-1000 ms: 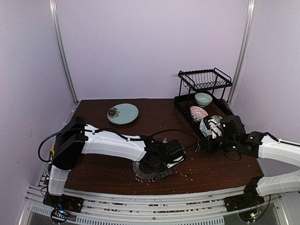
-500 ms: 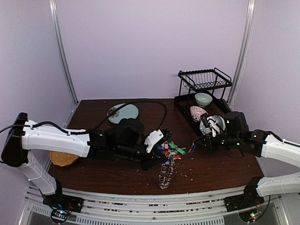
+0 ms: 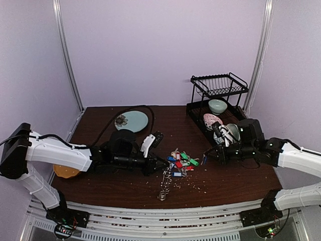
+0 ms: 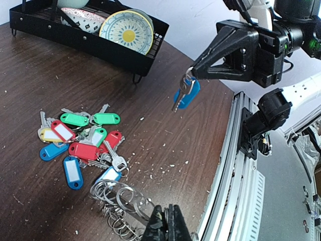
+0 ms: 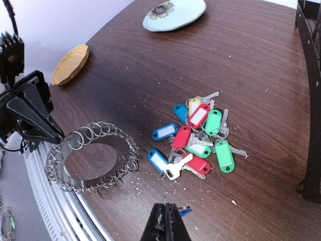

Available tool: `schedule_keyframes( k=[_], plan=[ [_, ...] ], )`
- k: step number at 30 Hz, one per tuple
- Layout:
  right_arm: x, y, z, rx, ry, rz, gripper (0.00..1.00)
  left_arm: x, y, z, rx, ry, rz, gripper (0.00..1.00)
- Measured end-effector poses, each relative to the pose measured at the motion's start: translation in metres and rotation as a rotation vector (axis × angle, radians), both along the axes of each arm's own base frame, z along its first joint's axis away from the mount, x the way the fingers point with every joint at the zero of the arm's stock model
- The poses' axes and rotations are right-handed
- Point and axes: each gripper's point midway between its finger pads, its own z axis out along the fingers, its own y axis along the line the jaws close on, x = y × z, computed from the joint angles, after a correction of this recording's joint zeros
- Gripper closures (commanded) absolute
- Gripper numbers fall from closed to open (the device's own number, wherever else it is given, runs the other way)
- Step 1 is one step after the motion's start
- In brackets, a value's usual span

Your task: Put the keys on the keyring

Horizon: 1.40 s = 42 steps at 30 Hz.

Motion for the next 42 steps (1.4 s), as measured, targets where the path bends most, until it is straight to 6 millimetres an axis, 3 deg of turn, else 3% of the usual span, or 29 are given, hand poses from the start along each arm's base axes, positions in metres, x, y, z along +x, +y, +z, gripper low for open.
schedule_keyframes(
  k=[13, 20, 24, 29, 35, 42],
  plan=[
    [0.001, 0.012, -0.003, -0.002, 0.026, 0.017, 1.00, 0.000, -0.003, 0.001, 0.053, -0.087, -0.061, 0.99],
    [-0.001, 0.023, 0.002, 0.015, 0.017, 0.049, 1.00, -0.024, -0.016, 0.002, 0.091, -0.157, -0.167, 1.00],
    [-0.005, 0.031, -0.003, 0.013, 0.031, 0.078, 1.00, -0.024, -0.018, 0.003, 0.101, -0.177, -0.182, 1.00],
    [-0.015, 0.041, -0.022, -0.016, 0.086, 0.124, 1.00, -0.031, -0.019, 0.004, 0.117, -0.193, -0.211, 1.00],
    [-0.037, 0.047, -0.043, -0.016, 0.186, 0.181, 1.00, -0.035, -0.004, 0.011, 0.163, -0.220, -0.195, 1.00],
    [-0.058, 0.032, -0.119, -0.132, 0.426, 0.135, 1.00, -0.034, 0.007, 0.029, 0.165, -0.281, -0.169, 1.00]
  ],
)
